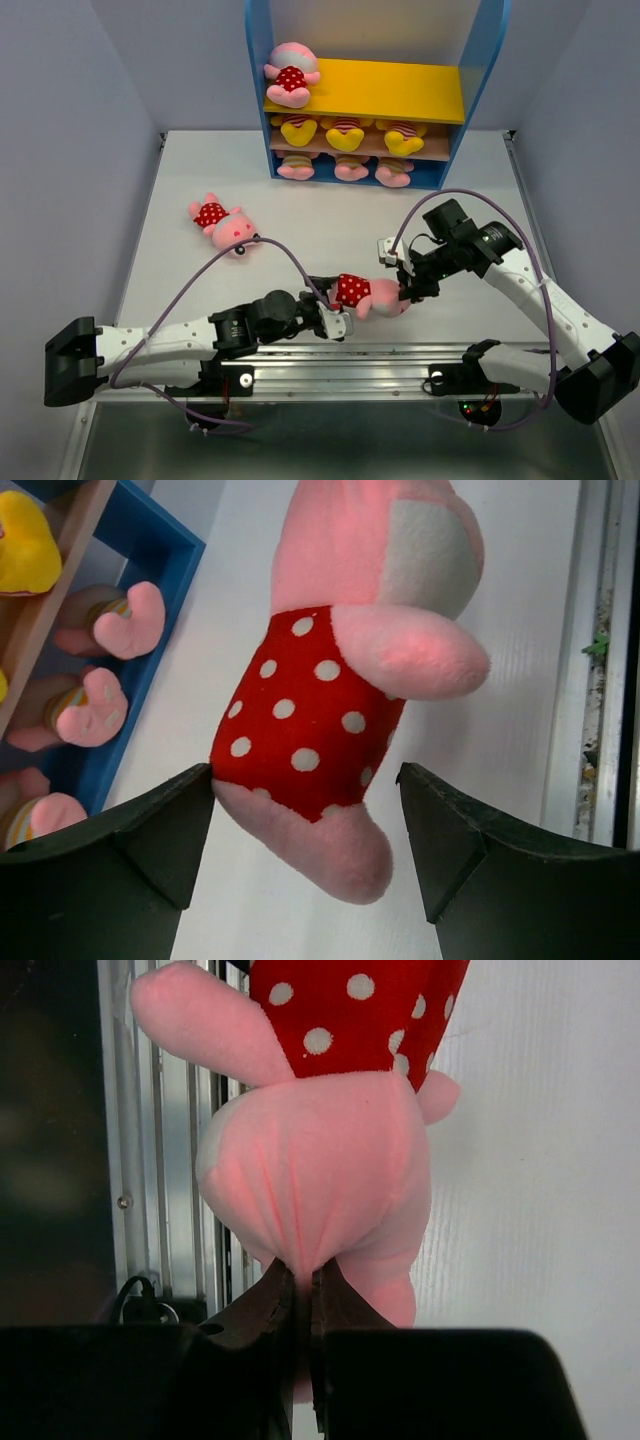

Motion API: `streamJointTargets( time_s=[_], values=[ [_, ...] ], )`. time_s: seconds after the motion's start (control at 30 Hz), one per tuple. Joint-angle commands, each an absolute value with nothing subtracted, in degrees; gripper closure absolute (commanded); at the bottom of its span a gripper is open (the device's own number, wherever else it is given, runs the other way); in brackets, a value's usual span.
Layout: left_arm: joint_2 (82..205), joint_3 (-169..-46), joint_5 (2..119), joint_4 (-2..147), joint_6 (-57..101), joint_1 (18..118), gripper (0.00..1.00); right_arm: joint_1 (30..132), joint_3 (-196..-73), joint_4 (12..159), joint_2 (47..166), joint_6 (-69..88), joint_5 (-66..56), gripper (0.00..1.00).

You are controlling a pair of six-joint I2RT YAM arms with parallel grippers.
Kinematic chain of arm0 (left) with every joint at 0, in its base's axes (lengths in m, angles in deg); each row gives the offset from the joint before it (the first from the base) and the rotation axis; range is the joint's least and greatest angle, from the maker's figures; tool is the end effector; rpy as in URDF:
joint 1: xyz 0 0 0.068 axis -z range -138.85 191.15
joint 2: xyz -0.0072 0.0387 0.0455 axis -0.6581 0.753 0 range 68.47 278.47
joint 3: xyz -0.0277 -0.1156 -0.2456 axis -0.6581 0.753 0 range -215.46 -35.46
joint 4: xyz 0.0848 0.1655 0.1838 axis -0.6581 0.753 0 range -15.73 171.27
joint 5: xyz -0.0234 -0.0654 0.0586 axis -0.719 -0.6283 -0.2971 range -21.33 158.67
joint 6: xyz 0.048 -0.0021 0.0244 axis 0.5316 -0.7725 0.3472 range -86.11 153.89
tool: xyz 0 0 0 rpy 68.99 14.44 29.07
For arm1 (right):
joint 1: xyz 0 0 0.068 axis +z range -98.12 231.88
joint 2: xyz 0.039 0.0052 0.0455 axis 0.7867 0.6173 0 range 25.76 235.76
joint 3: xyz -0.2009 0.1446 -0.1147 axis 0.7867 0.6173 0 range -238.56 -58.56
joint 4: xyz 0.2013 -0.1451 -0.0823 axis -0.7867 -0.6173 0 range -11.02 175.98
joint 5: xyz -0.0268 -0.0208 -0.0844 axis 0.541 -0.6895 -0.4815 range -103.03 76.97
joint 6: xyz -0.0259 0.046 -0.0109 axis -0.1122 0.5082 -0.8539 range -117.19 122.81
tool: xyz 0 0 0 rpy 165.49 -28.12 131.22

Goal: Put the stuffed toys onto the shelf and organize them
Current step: Pass the stuffed toy from the right arm to the left

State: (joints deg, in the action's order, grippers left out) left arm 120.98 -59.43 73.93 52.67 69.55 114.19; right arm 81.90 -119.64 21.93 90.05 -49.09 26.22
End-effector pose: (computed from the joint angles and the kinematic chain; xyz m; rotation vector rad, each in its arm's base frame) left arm 0.0650 -0.2017 0.2455 1.3465 1.0513 -0.4101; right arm 0.1556 0.1159 0.3038 -1.7891 1.7855 0.7864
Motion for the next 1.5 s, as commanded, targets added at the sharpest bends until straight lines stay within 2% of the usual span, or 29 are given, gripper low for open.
streamJointTargets(
  time_s=[0.0,0.07,0.1,0.17,0.2,0.27,0.33,0.37,0.47,0.57,0.6,0.67,0.7,0.8,0.83,0.9,1.07,1.1,1.27,1.47],
  values=[
    [119.19,-59.89,78.34,49.4,69.92,114.37,0.19,81.68,-120.88,21.64,89.48,-50.1,31.18,0.99],
    [119.36,-60.33,78.69,50.1,69.66,114.45,0.25,81.68,-120.88,21.73,89.56,-50.1,31.97,0.99],
    [119.54,-60.51,78.87,50.1,69.48,114.45,0.35,81.68,-121.14,21.73,89.74,-50.02,32.15,0.99],
    [119.89,-60.86,78.96,50.28,68.96,114.45,0.45,81.68,-121.4,21.99,89.83,-49.93,32.41,0.99],
    [119.98,-61.04,79.04,50.36,68.87,114.45,0.58,81.68,-121.58,21.91,89.83,-49.84,32.5,0.99],
    [119.89,-61.3,79.13,50.37,68.25,114.45,0.69,81.68,-121.58,22.35,89.74,-49.4,31.89,0.99],
    [119.54,-61.48,79.13,50.45,67.2,114.45,0.85,81.68,-121.41,22.7,89.65,-48.88,31.27,0.99],
    [118.93,-61.57,78.79,50.37,66.07,114.45,1.0,81.68,-121.06,23.05,89.39,-48.61,30.66,0.99],
    [117.35,-61.48,77.82,50.1,64.39,114.45,1.0,81.68,-120.18,24.8,88.87,-47.47,30.04,0.99],
    [115.59,-61.39,76.06,49.75,60.88,114.45,1.0,81.68,-118.77,27.52,87.9,-44.84,28.99,0.91],
    [115.15,-61.22,75.01,49.4,58.78,114.37,1.0,81.68,-118.24,28.23,87.55,-43.35,28.2,0.8],
    [114.36,-61.04,74.57,49.31,56.14,114.36,1.0,81.68,-117.89,29.2,87.28,-42.64,27.58,0.66],
    [114.18,-61.04,75.0,49.31,52.99,114.28,1.0,81.68,-117.63,30.16,86.93,-41.76,26.97,0.51],
    [114.7,-61.83,76.5,50.27,47.09,113.49,1.0,81.68,-117.62,33.41,85.79,-38.08,24.86,0.27],
    [115.05,-62.09,76.58,51.84,45.68,113.14,1.0,81.68,-117.89,34.81,85.44,-35.97,23.63,0.0],
    [117.07,-63.75,77.55,53.43,41.46,112.43,1.0,81.68,-120.69,38.51,84.47,-28.53,19.26,0.0],
    [121.55,-65.87,74.31,55.73,35.74,108.13,1.0,79.74,-129.57,40.88,84.12,-21.9,10.81,0.0],
    [121.82,-66.13,72.47,55.38,34.08,105.69,1.0,79.22,-129.49,43.24,83.16,-20.5,5.22,0.0],
    [120.86,-66.57,65.79,51.95,23.79,96.89,1.0,78.43,-121.68,54.66,78.59,-13.55,-13.0,0.0],
    [122.6,-72.18,66.21,53.0,11.06,90.81,1.0,73.87,-111.57,61.88,73.92,-7.83,-14.35,0.0]
  ],
)
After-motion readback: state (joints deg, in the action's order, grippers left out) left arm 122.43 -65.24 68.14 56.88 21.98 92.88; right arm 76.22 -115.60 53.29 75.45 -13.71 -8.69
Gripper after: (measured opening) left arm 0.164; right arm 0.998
